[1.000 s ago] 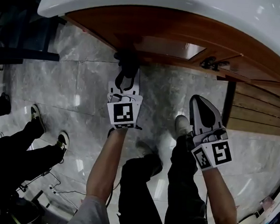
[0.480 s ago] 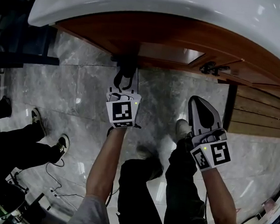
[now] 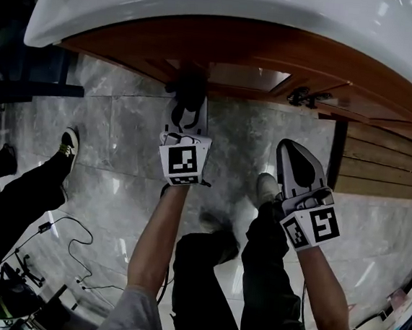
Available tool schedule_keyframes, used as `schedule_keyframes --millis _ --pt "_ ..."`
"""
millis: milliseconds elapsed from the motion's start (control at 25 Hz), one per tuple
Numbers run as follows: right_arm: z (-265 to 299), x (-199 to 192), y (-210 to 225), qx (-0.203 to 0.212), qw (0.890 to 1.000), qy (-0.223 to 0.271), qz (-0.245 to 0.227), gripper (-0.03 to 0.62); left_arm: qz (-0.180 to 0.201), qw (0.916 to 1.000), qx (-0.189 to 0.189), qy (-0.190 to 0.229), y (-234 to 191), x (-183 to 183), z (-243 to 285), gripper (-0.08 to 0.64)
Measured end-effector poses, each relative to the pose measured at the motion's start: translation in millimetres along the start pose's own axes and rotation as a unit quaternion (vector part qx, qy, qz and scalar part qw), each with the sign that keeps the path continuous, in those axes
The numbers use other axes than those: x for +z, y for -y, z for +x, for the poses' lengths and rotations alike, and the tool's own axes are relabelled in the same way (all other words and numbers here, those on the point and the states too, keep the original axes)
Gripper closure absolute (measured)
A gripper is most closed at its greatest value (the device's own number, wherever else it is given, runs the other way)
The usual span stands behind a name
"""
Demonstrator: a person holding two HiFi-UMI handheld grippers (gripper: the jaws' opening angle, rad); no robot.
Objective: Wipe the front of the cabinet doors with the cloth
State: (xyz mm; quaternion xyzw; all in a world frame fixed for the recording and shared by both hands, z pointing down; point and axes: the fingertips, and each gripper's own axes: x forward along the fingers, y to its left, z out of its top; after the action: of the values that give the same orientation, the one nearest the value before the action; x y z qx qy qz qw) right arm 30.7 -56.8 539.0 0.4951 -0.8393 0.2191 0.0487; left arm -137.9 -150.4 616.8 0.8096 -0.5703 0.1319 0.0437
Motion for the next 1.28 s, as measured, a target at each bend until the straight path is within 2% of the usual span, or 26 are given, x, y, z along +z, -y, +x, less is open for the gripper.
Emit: schedule_keyframes --millis 400,840,1280 --pt "-10 -2 21 -0.013 1.0 -0.001 0.0 0.583 -0.005 0.9998 -0.018 0.01 30 2 10 0.463" --pt "-23 -1 37 -0.026 1.0 0.0 0.008 0.583 -0.008 0.9981 -0.06 0.016 84 13 21 0.463" --pt "-38 2 63 -0.038 0.999 0.0 0.016 0.583 0.005 0.9946 -0.102 0.02 142 21 32 0.463"
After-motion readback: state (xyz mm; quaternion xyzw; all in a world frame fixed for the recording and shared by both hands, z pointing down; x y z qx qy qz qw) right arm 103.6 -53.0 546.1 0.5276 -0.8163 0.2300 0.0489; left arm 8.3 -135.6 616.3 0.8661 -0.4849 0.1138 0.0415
